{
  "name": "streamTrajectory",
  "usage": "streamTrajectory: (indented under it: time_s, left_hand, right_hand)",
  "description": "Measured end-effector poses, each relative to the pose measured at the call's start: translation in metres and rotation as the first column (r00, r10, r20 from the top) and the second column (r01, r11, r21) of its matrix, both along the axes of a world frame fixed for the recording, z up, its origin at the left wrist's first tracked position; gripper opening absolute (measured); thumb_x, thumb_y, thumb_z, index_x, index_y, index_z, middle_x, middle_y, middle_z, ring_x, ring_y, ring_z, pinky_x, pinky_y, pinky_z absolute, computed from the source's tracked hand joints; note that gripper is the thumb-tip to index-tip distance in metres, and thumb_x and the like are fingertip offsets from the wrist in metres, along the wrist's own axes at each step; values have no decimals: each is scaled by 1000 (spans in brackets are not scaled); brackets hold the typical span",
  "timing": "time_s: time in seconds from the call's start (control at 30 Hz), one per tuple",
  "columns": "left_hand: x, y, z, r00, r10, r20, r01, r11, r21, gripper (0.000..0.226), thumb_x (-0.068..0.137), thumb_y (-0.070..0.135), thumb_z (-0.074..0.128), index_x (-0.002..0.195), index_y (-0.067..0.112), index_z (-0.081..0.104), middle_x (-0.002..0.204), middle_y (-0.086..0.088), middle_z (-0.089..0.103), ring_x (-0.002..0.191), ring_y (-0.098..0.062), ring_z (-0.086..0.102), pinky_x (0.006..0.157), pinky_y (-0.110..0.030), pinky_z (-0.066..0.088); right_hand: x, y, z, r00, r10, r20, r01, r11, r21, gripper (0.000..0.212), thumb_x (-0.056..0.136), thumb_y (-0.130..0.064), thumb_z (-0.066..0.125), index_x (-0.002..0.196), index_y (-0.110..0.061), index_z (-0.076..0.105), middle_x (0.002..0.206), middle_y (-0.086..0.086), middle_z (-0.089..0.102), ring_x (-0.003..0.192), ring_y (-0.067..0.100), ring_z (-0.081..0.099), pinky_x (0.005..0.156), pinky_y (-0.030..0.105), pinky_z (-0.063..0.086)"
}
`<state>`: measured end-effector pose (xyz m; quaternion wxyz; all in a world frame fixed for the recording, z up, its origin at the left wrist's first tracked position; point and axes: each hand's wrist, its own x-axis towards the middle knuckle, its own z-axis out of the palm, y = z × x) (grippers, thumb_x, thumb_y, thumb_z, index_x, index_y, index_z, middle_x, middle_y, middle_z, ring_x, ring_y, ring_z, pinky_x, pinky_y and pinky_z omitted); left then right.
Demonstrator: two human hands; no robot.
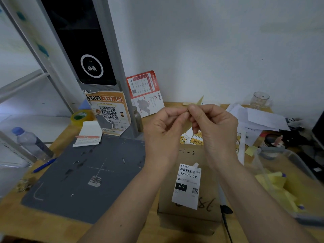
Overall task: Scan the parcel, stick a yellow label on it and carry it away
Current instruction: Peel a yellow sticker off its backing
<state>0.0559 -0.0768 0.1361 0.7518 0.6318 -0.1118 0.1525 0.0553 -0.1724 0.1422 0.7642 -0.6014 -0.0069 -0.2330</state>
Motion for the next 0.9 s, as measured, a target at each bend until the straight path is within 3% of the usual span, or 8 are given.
streamTrajectory:
  time_s: [0.33, 0.6, 0.73, 0.9]
  left_hand:
    - [-3, 0, 0, 996, -38, -84, 31, 996, -83, 15, 86, -2, 63, 83, 10, 70, 66, 10, 74, 67, 0, 68, 67, -14, 55]
    - [0, 3, -4, 995, 12, -98, -17, 998, -53, 10, 86, 5, 65, 89, 12, 71, 75, 8, 76, 77, -8, 71, 78, -27, 58]
    - [-2, 1, -4, 996, 22, -84, -26, 999, -39, 11, 86, 0, 64, 87, 9, 70, 69, 11, 74, 71, -2, 69, 72, -18, 57]
    - [0, 2, -4, 996, 30, -81, -32, 999, -21, 13, 86, 1, 64, 87, 12, 71, 70, 11, 74, 72, -1, 69, 71, -17, 56]
  right_hand:
    - [-1, 2, -8, 987, -89, 133, 108, 984, -142, 21, 79, -8, 70, 68, -25, 66, 58, -14, 64, 54, 2, 54, 55, 16, 45]
    - [-4, 1, 0, 999, 6, 31, -2, 993, -116, 15, 82, -8, 68, 71, -18, 68, 59, -9, 65, 52, 4, 55, 53, 16, 46]
    - [-4, 1, 4, 999, 20, -25, -21, 999, -29, 10, 78, -6, 70, 70, -10, 67, 54, -7, 62, 44, 5, 51, 45, 15, 43]
    - [-4, 0, 2, 999, 29, -39, -32, 996, -87, 9, 80, -4, 69, 74, -10, 69, 57, -4, 62, 47, 6, 51, 49, 16, 44]
